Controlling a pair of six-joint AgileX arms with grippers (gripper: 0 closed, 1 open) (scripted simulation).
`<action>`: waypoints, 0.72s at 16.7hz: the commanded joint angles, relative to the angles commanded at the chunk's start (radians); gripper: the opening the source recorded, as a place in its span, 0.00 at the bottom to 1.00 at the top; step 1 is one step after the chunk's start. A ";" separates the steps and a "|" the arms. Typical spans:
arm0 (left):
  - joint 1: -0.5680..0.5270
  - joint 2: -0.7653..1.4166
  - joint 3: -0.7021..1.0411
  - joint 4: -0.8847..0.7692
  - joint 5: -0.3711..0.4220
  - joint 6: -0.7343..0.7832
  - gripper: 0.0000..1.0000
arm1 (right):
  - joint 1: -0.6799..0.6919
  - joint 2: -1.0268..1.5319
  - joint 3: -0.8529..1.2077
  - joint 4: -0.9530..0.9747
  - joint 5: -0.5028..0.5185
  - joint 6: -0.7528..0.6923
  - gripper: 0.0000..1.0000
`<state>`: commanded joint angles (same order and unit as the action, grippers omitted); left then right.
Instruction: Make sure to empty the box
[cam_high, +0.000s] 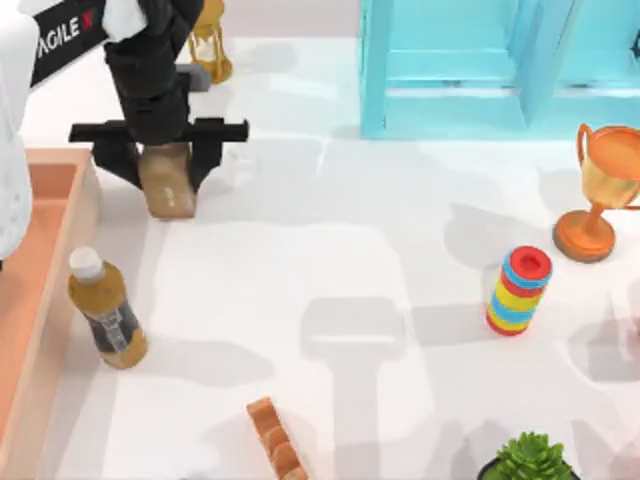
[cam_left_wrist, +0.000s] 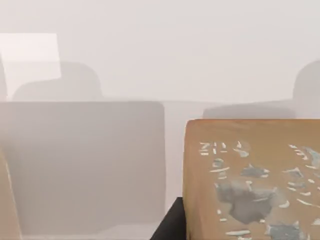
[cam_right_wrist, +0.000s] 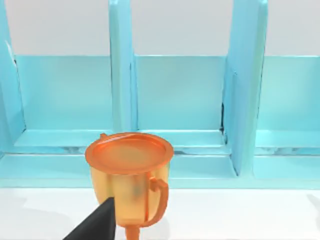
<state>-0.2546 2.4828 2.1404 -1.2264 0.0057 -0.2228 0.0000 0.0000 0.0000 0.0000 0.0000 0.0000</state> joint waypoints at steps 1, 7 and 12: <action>0.000 0.000 0.000 0.000 0.000 0.000 0.30 | 0.000 0.000 0.000 0.000 0.000 0.000 1.00; 0.000 0.000 0.000 0.000 0.000 0.000 0.75 | 0.000 0.000 0.000 0.000 0.000 0.000 1.00; 0.000 0.000 0.000 0.000 0.000 0.000 1.00 | 0.000 0.000 0.000 0.000 0.000 0.000 1.00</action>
<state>-0.2546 2.4828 2.1404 -1.2264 0.0057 -0.2228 0.0000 0.0000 0.0000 0.0000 0.0000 0.0000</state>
